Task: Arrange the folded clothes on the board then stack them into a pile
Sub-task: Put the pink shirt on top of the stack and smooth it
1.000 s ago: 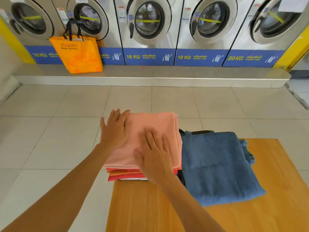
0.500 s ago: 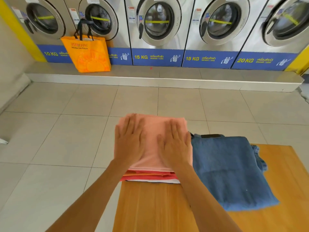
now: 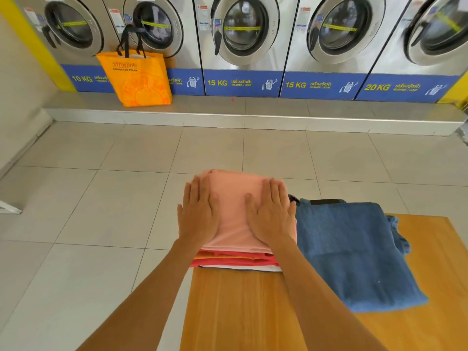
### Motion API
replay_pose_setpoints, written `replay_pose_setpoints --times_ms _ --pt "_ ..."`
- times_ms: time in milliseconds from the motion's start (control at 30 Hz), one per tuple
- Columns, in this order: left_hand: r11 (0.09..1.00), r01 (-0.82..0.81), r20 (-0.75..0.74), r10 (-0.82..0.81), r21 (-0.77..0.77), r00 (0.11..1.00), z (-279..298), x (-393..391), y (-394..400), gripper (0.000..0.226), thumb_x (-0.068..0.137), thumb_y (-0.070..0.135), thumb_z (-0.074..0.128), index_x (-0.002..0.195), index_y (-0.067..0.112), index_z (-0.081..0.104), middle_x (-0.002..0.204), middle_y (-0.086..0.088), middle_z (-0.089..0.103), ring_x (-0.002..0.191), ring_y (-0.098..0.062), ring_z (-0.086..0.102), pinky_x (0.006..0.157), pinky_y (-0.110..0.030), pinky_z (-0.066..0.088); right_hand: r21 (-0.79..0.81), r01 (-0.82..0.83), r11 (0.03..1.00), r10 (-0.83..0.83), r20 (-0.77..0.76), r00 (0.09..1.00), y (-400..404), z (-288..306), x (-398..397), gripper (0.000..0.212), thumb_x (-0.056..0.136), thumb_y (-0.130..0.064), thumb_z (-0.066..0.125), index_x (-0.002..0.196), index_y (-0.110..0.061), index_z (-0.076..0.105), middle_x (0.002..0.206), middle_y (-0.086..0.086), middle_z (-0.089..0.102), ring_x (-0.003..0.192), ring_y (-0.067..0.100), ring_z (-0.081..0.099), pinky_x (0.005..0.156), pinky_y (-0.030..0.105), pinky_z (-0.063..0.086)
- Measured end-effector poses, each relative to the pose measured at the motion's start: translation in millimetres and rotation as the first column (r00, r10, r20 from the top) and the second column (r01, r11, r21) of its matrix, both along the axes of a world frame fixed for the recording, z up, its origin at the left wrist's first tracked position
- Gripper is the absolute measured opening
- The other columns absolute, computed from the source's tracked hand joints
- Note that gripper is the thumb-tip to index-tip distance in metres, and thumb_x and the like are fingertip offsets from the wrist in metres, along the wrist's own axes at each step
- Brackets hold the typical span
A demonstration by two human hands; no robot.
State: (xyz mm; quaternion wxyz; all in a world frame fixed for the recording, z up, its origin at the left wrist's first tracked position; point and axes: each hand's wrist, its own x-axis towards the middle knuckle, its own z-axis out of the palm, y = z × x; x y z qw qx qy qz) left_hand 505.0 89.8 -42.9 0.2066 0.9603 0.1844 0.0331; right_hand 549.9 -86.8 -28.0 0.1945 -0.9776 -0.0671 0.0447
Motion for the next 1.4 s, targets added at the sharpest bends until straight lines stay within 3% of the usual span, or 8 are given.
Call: replay_pose_setpoints --times_ms 167,367,633,800,1033,1167,1300,1400 --pt "0.982 -0.043 0.014 0.046 -0.184 0.999 25.6 30.1 29.3 0.051 0.102 0.035 0.025 0.149 0.018 0.036 0.152 -0.006 0.043 0.140 -0.028 0.039 0.113 -0.049 0.034 0.004 -0.005 1.000 0.006 -0.055 0.998 13.1 18.6 -2.6 0.072 0.101 -0.055 0.014 0.159 -0.014 0.001 0.168 0.006 -0.004 0.154 0.024 -0.008 0.119 0.058 -0.009" --pt "0.950 0.123 0.022 -0.122 -0.288 0.992 61.7 63.2 47.5 0.017 0.093 0.028 0.059 0.100 0.026 0.075 0.107 0.011 0.073 0.105 -0.012 0.065 0.093 -0.027 0.048 0.002 -0.322 0.947 0.321 0.076 0.944 31.7 7.0 -55.2 0.075 0.090 -0.077 0.020 0.153 -0.050 -0.011 0.164 -0.005 -0.025 0.150 0.021 -0.027 0.119 0.058 -0.013" --pt "0.945 0.278 0.165 -0.250 -0.171 0.954 61.9 70.8 49.9 0.013 0.101 0.023 0.047 0.098 0.018 0.058 0.113 0.003 0.071 0.099 -0.018 0.066 0.086 -0.039 0.054 -0.007 -0.296 0.955 0.296 0.048 0.954 30.3 10.4 -47.4 0.081 0.083 -0.085 0.022 0.151 -0.054 -0.006 0.166 -0.008 -0.016 0.153 0.020 -0.018 0.119 0.059 -0.006" --pt "0.983 0.059 0.085 -0.045 -0.175 0.995 47.8 78.4 41.7 0.016 0.100 0.029 0.044 0.092 0.020 0.054 0.079 -0.005 0.067 0.077 -0.026 0.064 0.070 -0.046 0.055 -0.029 -0.312 0.950 0.313 0.040 0.949 21.0 12.9 -45.4 0.078 0.084 -0.084 0.019 0.153 -0.052 0.000 0.167 -0.009 -0.004 0.154 0.020 -0.008 0.121 0.054 -0.005" --pt "0.970 0.144 0.150 -0.175 0.197 0.973 32.0 41.8 9.1 0.040 0.101 0.030 0.037 0.140 0.021 0.044 0.146 -0.007 0.045 0.135 -0.029 0.040 0.107 -0.044 0.036 -0.078 0.023 0.997 -0.026 -0.027 0.999 -13.6 9.6 -8.7 0.064 0.096 -0.065 0.011 0.156 -0.042 0.004 0.167 0.001 0.006 0.154 0.025 0.000 0.119 0.061 0.000" --pt "0.986 -0.061 0.028 0.066 -0.152 0.997 4.1 -1.4 13.2 0.067 0.100 0.057 0.014 0.157 0.023 0.009 0.164 -0.011 0.015 0.149 -0.034 0.020 0.117 -0.052 0.025 -0.063 0.256 0.965 -0.264 -0.244 0.933 -50.7 5.6 8.4 0.076 0.096 -0.065 0.010 0.155 -0.019 0.026 0.163 0.012 0.022 0.152 0.030 0.012 0.118 0.061 0.012" --pt "0.959 -0.253 0.118 0.268 -0.124 0.956 17.3 -5.9 18.1 0.064 0.099 0.054 0.022 0.133 0.008 0.049 0.130 -0.014 0.059 0.120 -0.036 0.053 0.101 -0.051 0.044 -0.048 0.295 0.954 -0.291 0.068 0.954 -49.9 20.3 -4.5 0.051 0.099 -0.053 0.033 0.118 -0.010 0.055 0.120 0.013 0.058 0.108 0.032 0.052 0.090 0.045 0.041" --pt "0.922 -0.321 0.191 0.362 -0.216 0.912 38.5 -5.4 27.1 0.035 0.098 0.039 0.044 0.115 0.013 0.059 0.114 -0.009 0.063 0.098 -0.026 0.058 0.079 -0.038 0.049 0.056 0.327 0.943 -0.326 -0.026 0.945 -49.6 41.0 -15.0 0.043 0.097 -0.053 0.038 0.106 -0.012 0.051 0.100 0.007 0.059 0.084 0.029 0.060 0.077 0.043 0.049"
